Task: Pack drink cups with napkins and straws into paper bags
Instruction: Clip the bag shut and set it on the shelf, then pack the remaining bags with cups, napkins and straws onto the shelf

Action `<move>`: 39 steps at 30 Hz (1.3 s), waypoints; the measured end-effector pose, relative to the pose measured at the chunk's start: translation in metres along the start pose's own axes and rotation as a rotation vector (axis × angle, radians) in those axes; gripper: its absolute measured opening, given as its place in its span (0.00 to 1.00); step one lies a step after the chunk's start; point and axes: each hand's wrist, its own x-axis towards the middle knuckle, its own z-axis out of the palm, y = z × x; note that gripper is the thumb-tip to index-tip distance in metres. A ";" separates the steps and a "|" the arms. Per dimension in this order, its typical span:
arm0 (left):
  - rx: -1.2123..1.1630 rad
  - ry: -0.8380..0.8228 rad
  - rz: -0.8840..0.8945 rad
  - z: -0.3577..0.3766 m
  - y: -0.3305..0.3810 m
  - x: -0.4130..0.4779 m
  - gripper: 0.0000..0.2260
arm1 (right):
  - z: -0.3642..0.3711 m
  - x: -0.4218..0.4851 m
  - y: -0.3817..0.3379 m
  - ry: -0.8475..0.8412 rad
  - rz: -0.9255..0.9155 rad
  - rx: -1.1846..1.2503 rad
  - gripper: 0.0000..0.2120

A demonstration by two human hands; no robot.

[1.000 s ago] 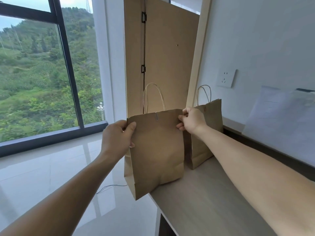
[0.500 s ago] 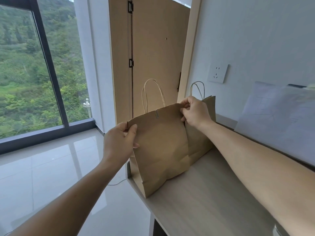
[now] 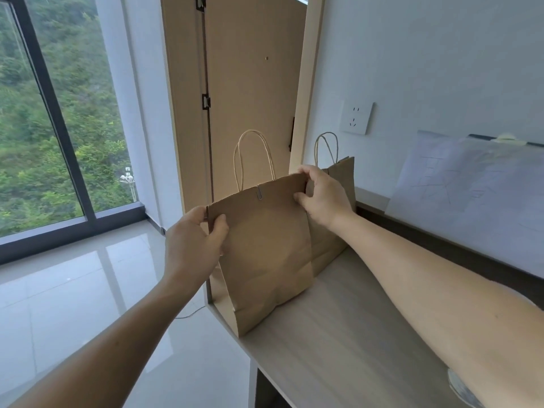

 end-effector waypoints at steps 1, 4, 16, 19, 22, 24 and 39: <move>0.039 0.025 0.020 0.001 0.000 0.000 0.06 | -0.002 -0.005 0.001 -0.007 -0.022 -0.013 0.28; 0.152 0.164 0.135 0.003 0.006 -0.003 0.26 | -0.015 -0.025 0.002 -0.021 -0.075 -0.055 0.32; 0.624 -0.314 0.496 0.089 0.118 -0.106 0.24 | -0.190 -0.190 0.033 -0.257 0.291 -0.336 0.31; 0.680 -0.515 0.484 0.124 0.157 -0.162 0.27 | -0.253 -0.259 0.048 -0.254 0.389 -0.385 0.33; 0.680 -0.661 0.497 0.155 0.204 -0.224 0.29 | -0.315 -0.333 0.057 -0.187 0.466 -0.404 0.34; 0.677 -0.728 0.567 0.173 0.239 -0.265 0.29 | -0.353 -0.381 0.061 -0.134 0.515 -0.430 0.34; 0.482 -1.082 0.985 0.334 0.426 -0.536 0.29 | -0.524 -0.650 0.160 0.117 1.010 -0.424 0.27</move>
